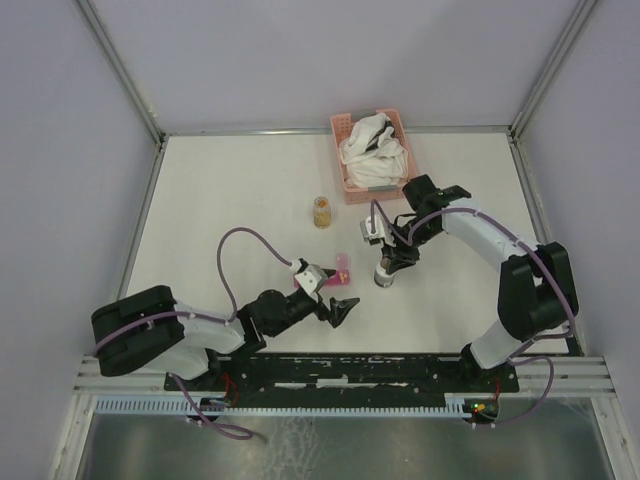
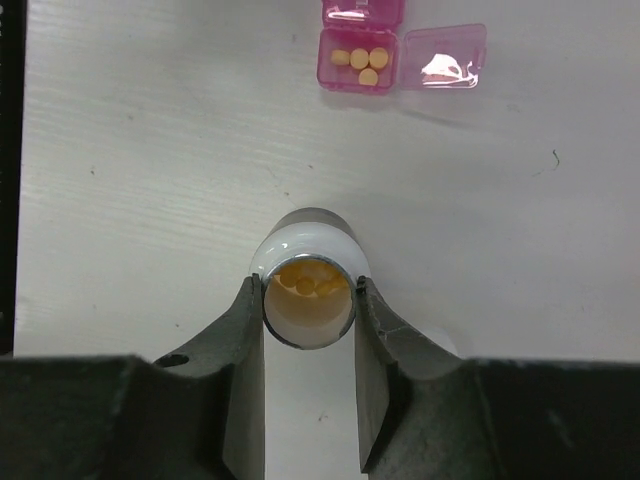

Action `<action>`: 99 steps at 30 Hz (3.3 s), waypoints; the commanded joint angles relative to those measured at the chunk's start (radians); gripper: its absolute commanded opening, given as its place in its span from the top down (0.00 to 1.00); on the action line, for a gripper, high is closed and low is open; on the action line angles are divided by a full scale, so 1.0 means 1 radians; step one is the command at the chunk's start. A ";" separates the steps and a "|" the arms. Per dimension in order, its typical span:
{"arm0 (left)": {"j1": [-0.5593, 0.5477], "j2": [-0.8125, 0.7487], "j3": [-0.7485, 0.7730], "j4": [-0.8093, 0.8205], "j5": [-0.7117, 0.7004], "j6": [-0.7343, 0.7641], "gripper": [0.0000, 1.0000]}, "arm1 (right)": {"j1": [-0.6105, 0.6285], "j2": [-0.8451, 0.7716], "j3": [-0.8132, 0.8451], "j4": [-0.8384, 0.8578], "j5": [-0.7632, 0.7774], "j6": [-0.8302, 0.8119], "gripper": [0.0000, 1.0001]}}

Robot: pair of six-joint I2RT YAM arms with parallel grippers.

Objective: Sort the pills into containers

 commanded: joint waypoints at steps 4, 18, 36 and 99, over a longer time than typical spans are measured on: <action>-0.002 0.131 0.015 0.352 0.081 0.147 0.01 | 0.000 -0.144 0.051 -0.088 -0.190 0.024 0.99; -0.031 0.284 0.128 0.498 0.066 0.251 0.01 | -0.001 -0.251 0.045 -0.100 -0.452 0.171 0.99; -0.031 0.329 0.191 0.429 0.083 0.174 0.27 | -0.001 -0.250 0.046 -0.122 -0.544 0.186 0.99; -0.031 0.138 0.077 0.218 0.149 0.042 0.97 | -0.277 -0.027 0.002 -0.138 -0.023 -0.445 0.00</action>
